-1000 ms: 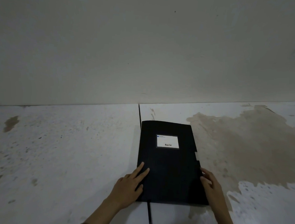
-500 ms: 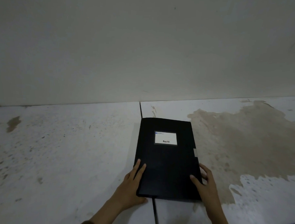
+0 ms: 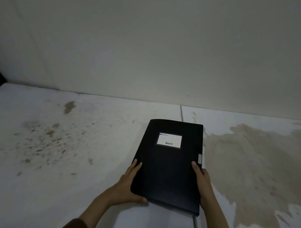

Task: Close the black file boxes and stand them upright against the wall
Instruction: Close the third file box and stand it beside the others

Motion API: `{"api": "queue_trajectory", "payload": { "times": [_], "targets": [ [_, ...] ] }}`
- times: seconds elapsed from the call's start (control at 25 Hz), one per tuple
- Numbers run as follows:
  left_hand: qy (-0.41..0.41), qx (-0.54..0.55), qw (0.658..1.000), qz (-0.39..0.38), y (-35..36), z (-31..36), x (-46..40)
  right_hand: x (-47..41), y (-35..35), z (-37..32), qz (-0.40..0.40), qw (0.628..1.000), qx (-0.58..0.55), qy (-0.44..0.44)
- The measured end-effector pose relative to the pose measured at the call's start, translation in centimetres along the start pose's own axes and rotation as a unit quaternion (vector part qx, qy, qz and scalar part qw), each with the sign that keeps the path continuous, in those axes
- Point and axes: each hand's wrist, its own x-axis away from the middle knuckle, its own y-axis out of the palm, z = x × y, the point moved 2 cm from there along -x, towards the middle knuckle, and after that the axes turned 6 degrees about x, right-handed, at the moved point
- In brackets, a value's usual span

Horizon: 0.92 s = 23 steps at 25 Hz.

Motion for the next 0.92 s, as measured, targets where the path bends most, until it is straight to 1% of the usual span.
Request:
{"api": "queue_trajectory", "payload": {
  "times": [0.08,0.16,0.24,0.28,0.36,0.44,0.6,0.8,0.92],
  "targets": [
    [-0.013,0.067,0.997,0.043,-2.0,-1.2,1.9,0.8,2.8,-1.2,-0.015,0.999,0.006,-0.04],
    [-0.018,0.142,0.98,0.138,-4.3,-2.2,3.8,1.9,5.6,-2.4,-0.039,0.996,-0.004,-0.077],
    [-0.033,0.218,0.943,0.248,-7.0,-3.1,5.6,3.3,8.6,-3.7,-0.073,0.992,-0.016,-0.1],
    [-0.04,0.261,0.922,0.282,-8.6,-3.5,6.7,4.0,10.3,-4.4,-0.09,0.99,-0.021,-0.109],
    [-0.056,0.317,0.898,0.3,-11.6,-4.0,8.6,5.1,13.4,-5.6,-0.122,0.985,-0.034,-0.115],
    [-0.067,0.344,0.886,0.302,-14.4,-5.2,10.7,6.3,16.4,-6.7,-0.153,0.98,-0.037,-0.122],
    [-0.089,0.349,0.86,0.363,-18.6,-7.5,15.5,8.2,22.2,-7.6,-0.204,0.971,-0.028,-0.12],
    [-0.091,0.367,0.822,0.426,-20.5,-9.2,19.4,9.8,27.4,-8.1,-0.265,0.954,-0.002,-0.138],
    [-0.075,0.376,0.8,0.462,-20.8,-9.6,20.3,9.7,29.3,-9.0,-0.296,0.943,0.014,-0.151]
  ]
}}
